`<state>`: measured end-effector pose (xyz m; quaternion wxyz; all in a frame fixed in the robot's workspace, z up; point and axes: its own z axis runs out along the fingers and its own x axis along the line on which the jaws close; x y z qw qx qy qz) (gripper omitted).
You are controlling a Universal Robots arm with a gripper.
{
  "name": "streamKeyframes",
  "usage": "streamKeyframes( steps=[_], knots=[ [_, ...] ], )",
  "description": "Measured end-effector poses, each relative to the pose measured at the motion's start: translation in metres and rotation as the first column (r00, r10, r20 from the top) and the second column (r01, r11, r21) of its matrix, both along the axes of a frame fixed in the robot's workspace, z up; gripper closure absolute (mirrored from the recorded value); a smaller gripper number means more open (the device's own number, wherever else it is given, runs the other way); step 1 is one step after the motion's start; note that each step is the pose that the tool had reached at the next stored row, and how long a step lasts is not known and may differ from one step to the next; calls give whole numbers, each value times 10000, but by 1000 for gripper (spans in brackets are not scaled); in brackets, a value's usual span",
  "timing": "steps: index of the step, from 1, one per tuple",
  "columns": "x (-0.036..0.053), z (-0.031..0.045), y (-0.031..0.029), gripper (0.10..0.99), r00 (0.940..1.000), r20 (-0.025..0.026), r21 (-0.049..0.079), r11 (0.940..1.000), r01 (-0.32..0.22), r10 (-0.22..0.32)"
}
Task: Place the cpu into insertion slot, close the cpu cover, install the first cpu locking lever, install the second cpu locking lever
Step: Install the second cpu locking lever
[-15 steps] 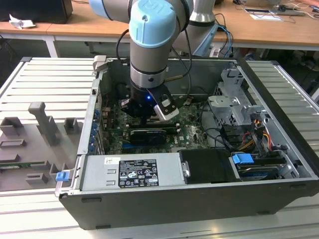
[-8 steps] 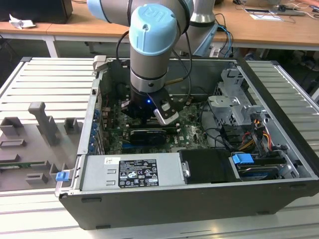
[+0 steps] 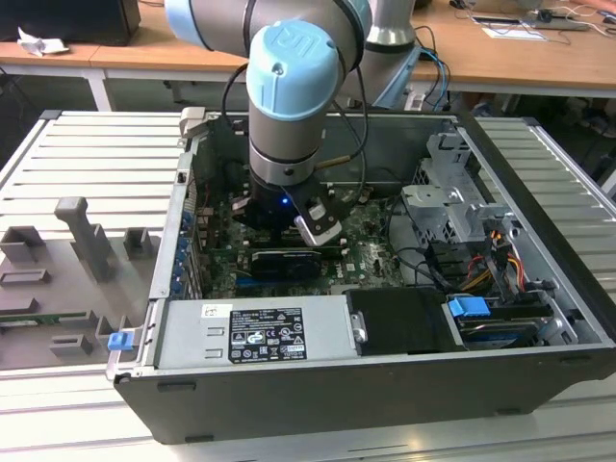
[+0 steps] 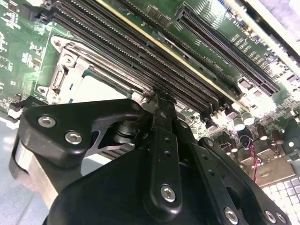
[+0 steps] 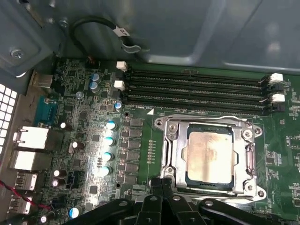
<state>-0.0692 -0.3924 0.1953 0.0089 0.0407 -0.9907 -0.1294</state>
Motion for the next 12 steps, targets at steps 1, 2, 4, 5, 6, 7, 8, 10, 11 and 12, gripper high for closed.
streamKeyframes(
  steps=[1,2,4,5,6,7,8,10,11,12],
  knots=[
    [-7,-4,-1,980,10000,2,24,10000,-6,6],
    [-8,-4,-3,980,10000,3,46,10000,-8,8],
    [-8,18,-8,980,10000,9,95,10000,-4,4],
    [-8,42,-10,980,10000,5,103,9999,-5,5],
    [-8,63,-10,980,10000,5,105,9999,-5,5],
    [-8,78,-10,980,10000,4,102,9999,-5,5],
    [-10,84,-9,980,10000,6,105,9999,-6,6],
    [-11,112,-10,980,10000,4,102,9999,-5,5],
    [-11,149,-10,980,10000,4,101,9999,-5,5],
    [-11,180,-10,980,10000,4,97,10000,-5,5]
  ],
)
